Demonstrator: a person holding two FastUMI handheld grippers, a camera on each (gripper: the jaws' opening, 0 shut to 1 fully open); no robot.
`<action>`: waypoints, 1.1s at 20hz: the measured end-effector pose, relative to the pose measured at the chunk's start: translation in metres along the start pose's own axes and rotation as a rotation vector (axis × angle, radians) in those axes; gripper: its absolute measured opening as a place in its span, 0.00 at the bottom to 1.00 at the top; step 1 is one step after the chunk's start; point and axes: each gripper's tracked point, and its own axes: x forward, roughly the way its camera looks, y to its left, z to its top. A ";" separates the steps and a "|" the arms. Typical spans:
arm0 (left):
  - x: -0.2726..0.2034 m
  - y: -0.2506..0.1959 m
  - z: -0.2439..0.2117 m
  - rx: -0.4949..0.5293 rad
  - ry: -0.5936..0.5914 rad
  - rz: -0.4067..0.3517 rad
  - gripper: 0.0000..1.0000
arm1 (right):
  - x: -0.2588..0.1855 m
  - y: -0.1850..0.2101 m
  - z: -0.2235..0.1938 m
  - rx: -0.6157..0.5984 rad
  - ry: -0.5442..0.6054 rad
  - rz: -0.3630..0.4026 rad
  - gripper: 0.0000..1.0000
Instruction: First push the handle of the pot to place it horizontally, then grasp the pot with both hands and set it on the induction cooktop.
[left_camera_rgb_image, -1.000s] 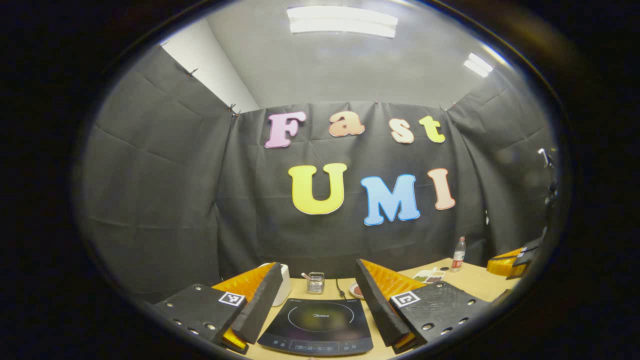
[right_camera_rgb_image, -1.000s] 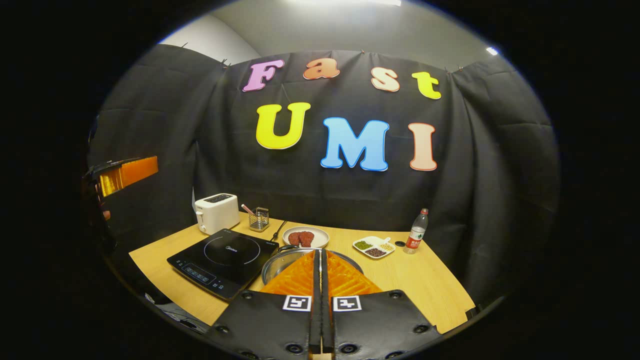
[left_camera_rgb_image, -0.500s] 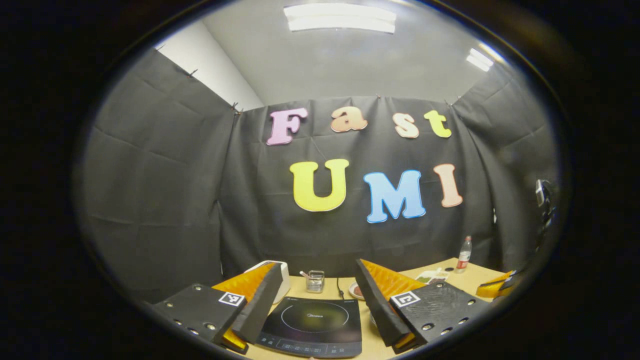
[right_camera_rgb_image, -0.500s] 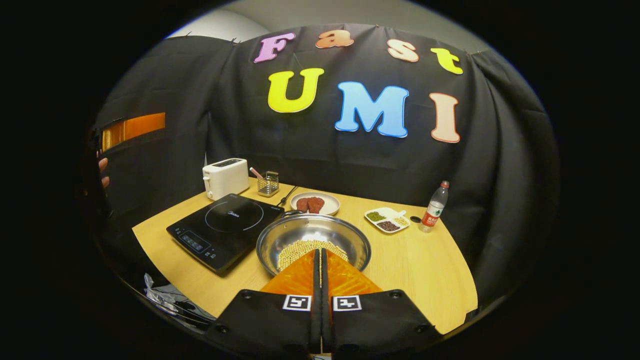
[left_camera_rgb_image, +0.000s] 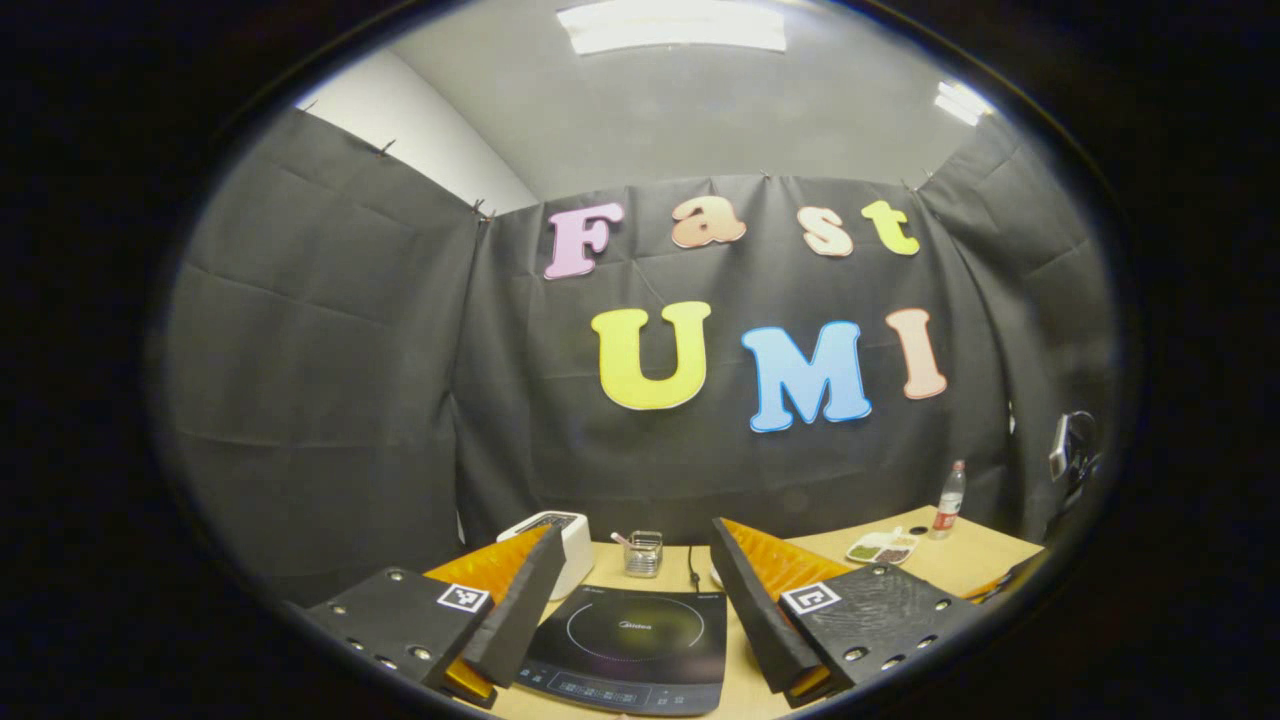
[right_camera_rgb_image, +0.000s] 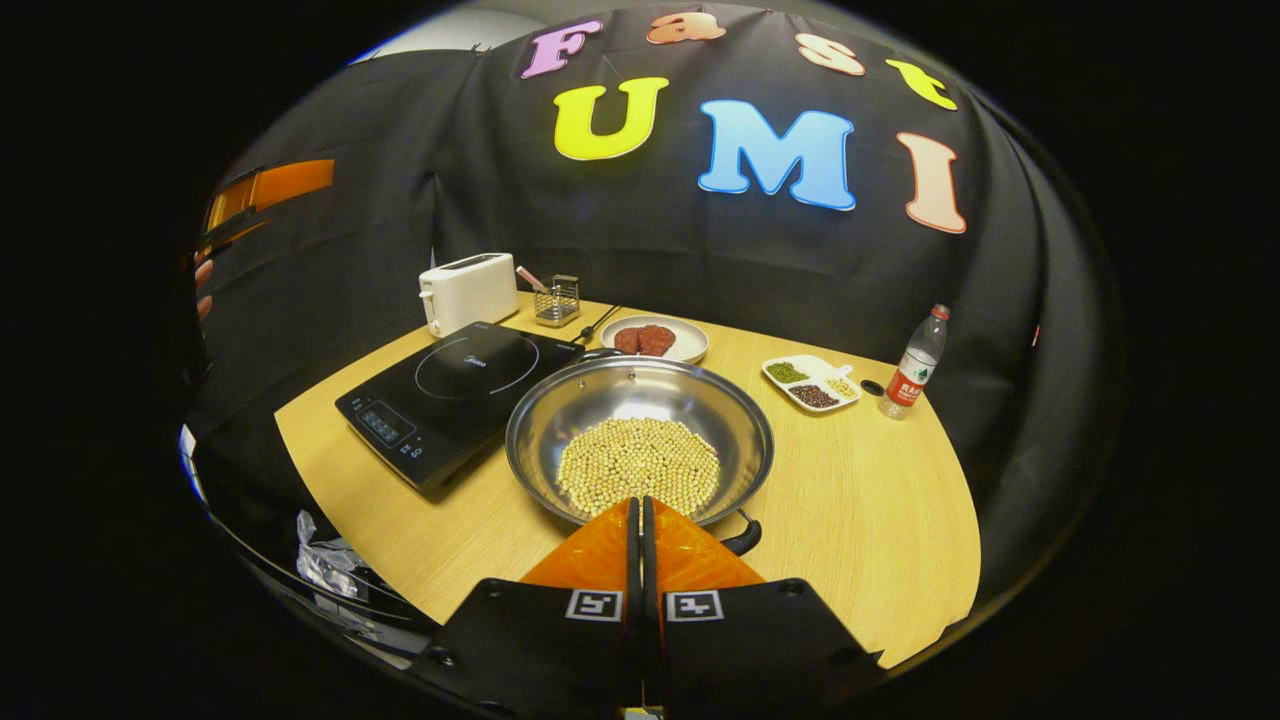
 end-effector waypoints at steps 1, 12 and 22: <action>0.002 -0.001 0.000 0.003 0.002 0.004 0.87 | 0.004 0.000 -0.005 -0.003 0.016 0.009 0.02; 0.007 -0.007 0.001 0.040 0.016 0.054 0.87 | 0.037 0.001 -0.054 -0.031 0.188 0.098 0.02; 0.015 -0.012 0.000 0.048 0.015 0.087 0.87 | 0.049 -0.017 -0.075 -0.046 0.269 0.097 0.02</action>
